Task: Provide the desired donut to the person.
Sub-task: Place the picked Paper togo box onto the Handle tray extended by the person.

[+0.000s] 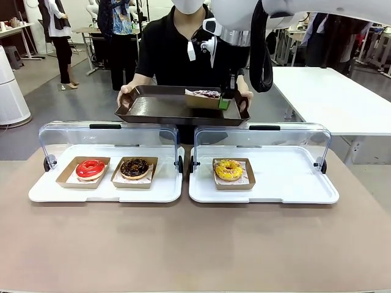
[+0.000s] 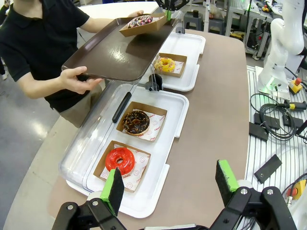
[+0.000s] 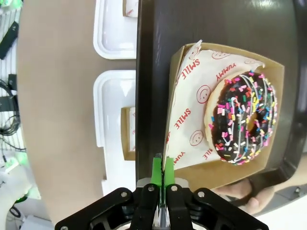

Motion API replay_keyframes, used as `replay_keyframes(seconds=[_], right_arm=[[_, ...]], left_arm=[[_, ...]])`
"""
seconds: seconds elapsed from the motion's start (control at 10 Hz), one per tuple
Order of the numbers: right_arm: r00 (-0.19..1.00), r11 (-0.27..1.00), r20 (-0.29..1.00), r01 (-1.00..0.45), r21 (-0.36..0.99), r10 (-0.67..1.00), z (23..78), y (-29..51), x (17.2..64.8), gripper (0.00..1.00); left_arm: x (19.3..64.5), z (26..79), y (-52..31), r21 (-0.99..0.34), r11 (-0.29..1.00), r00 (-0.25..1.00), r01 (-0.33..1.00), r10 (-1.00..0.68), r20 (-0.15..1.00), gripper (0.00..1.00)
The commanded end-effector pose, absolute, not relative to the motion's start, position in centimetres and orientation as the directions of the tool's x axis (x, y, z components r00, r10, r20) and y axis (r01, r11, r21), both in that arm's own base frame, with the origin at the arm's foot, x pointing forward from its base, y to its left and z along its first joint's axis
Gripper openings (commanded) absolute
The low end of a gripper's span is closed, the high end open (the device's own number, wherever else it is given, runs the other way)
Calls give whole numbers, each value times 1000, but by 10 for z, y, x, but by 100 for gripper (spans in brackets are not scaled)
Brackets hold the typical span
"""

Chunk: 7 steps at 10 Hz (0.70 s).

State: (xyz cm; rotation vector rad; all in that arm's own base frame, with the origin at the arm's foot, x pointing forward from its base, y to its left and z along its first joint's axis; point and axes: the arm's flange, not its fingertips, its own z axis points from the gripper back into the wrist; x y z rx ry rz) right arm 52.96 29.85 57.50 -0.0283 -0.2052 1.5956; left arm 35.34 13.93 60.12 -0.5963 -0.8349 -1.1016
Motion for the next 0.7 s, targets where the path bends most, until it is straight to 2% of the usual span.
replay_keyframes(seconds=[0.0, 0.4, 0.5, 0.6], right_arm=[[-63, -50, 88, -988, -145, 994, 569, 300, 540, 2], [-38, -26, 67, -985, -168, 997, 559, 293, 553, 2], [-19, -8, 63, -985, -175, 998, 558, 291, 554, 11], [-20, -7, 70, -984, -178, 997, 559, 291, 555, 59]], left_arm=[[352, 602, 142, -19, 347, 209, 938, -519, 829, 100], [352, 602, 142, -19, 347, 209, 938, -519, 829, 100], [352, 602, 142, -19, 347, 209, 938, -519, 829, 100], [352, 602, 142, -19, 347, 209, 938, -519, 829, 100]])
